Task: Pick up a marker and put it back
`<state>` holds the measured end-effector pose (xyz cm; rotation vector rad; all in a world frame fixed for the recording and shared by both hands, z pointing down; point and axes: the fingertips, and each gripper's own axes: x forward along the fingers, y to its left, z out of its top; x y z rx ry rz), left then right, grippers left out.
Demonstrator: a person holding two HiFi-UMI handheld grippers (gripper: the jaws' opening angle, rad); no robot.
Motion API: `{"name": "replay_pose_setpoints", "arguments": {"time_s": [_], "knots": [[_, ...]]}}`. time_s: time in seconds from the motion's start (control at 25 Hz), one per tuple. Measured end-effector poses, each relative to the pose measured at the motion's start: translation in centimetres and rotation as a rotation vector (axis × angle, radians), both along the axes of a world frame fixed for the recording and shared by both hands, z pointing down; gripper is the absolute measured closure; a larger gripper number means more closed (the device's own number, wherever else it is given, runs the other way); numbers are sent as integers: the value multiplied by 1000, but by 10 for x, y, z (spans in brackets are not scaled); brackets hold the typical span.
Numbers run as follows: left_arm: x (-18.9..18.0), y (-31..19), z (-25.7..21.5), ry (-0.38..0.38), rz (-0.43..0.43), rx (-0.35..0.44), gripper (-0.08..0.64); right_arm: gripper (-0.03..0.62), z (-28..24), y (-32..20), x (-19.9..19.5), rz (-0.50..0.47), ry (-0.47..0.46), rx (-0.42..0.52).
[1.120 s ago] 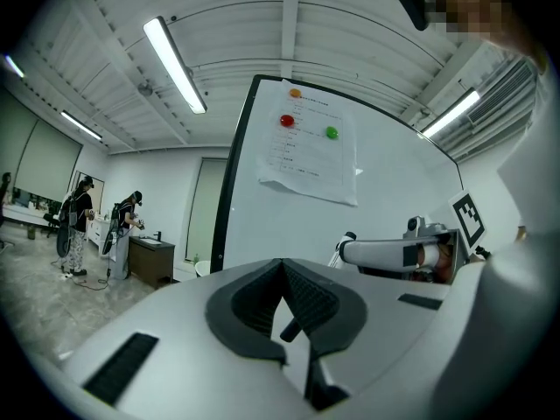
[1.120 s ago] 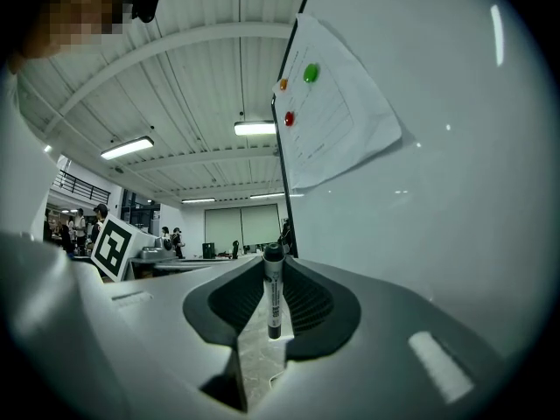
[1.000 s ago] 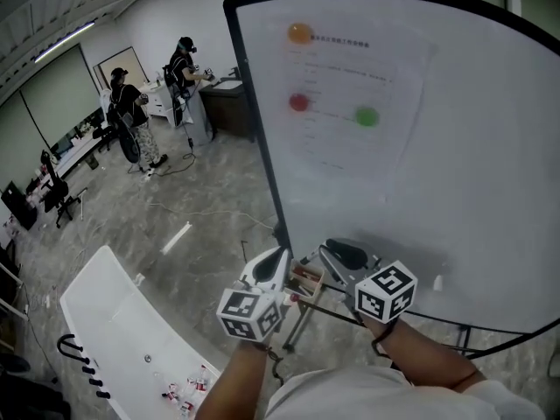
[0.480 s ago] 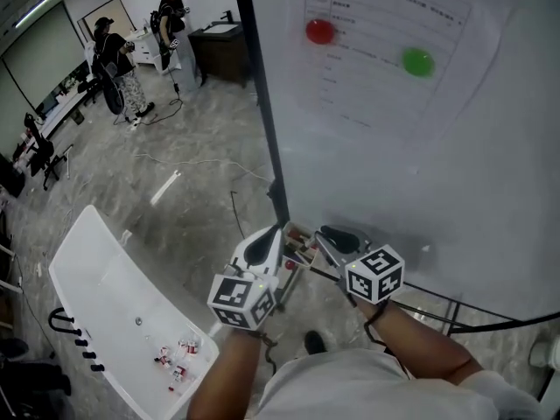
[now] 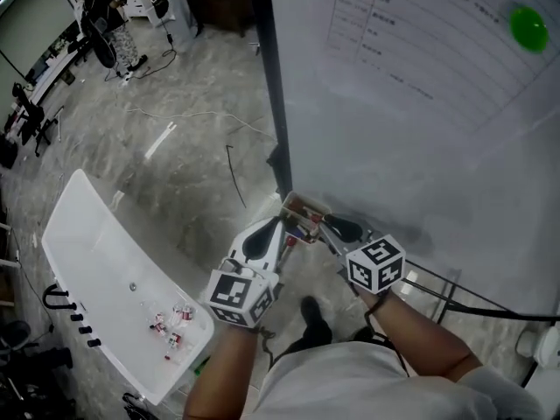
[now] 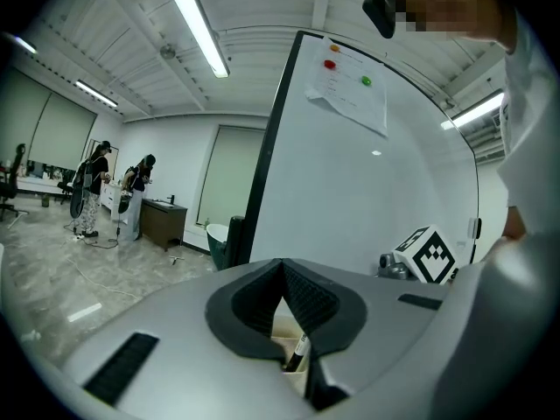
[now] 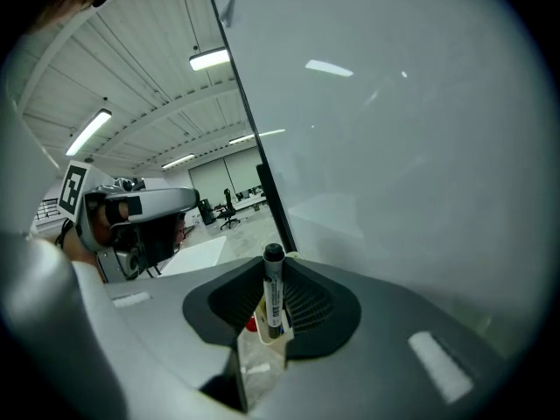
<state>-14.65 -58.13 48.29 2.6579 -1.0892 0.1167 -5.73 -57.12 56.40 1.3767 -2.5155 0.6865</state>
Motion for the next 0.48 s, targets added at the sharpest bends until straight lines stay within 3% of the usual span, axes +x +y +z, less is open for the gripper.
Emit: {"name": "replay_pose_setpoints", "arguments": {"time_s": [0.28,0.48], "knots": [[-1,-3,31,-1,1,-42,555,522,44,-3,-6,-11,20,-78],[-2,-4,38,-9,-10,-53,555,505,50,-4,-6,-9,19,-80]]}}
